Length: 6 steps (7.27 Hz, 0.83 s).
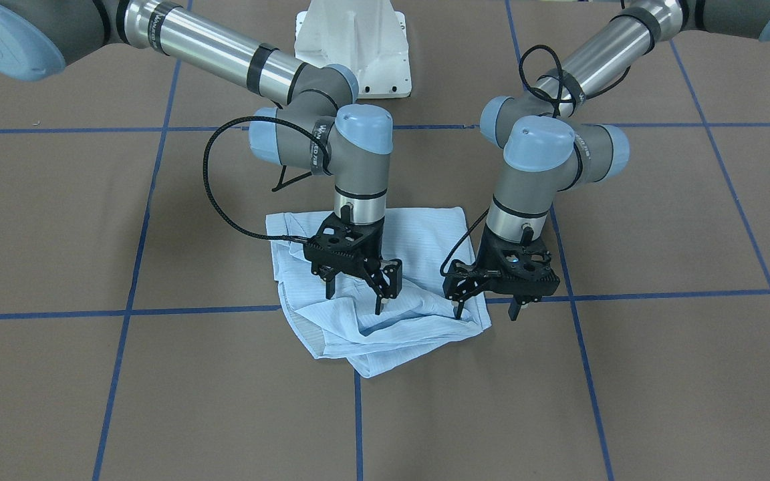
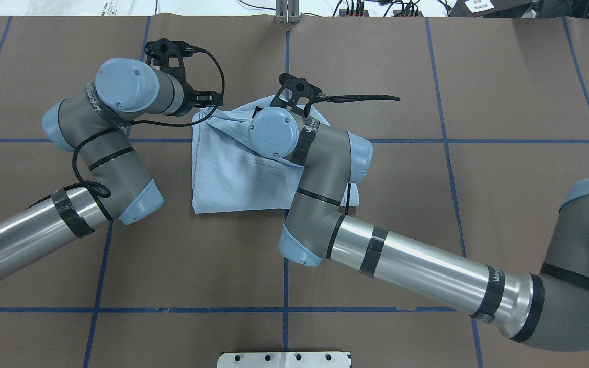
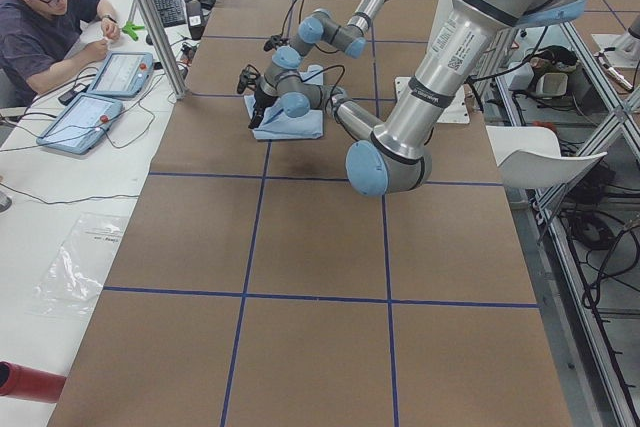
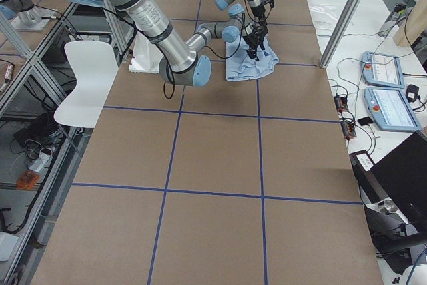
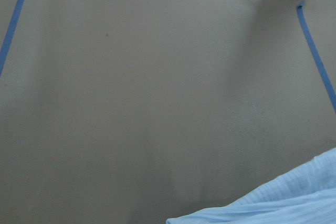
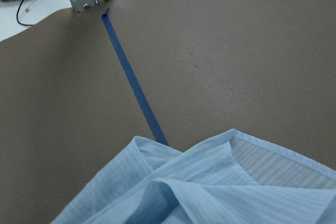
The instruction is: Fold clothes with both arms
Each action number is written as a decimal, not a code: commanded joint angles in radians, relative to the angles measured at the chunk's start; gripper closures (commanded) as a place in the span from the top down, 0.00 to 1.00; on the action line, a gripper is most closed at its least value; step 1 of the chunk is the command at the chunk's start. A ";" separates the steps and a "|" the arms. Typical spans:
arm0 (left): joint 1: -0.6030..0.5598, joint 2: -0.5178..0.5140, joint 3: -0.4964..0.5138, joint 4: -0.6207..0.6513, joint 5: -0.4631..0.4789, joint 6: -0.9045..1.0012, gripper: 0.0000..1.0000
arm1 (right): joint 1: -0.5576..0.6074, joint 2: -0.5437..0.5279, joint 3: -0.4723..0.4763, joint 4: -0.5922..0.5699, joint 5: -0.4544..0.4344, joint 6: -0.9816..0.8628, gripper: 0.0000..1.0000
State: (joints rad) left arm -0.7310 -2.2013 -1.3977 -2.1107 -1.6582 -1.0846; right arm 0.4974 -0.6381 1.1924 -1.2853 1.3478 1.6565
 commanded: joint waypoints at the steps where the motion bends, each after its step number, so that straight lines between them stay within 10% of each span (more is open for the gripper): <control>1: -0.008 0.000 0.000 0.001 0.000 0.000 1.00 | -0.020 -0.080 0.067 0.003 0.001 -0.035 0.86; 4: -0.010 0.000 0.000 0.001 0.000 0.000 1.00 | -0.049 -0.097 0.105 0.004 -0.001 -0.054 0.71; 6: -0.010 0.000 0.000 0.001 0.000 0.000 1.00 | -0.062 -0.095 0.104 0.004 -0.001 -0.052 0.27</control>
State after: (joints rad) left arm -0.7405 -2.2013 -1.3974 -2.1092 -1.6582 -1.0845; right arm 0.4424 -0.7330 1.2933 -1.2800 1.3464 1.6038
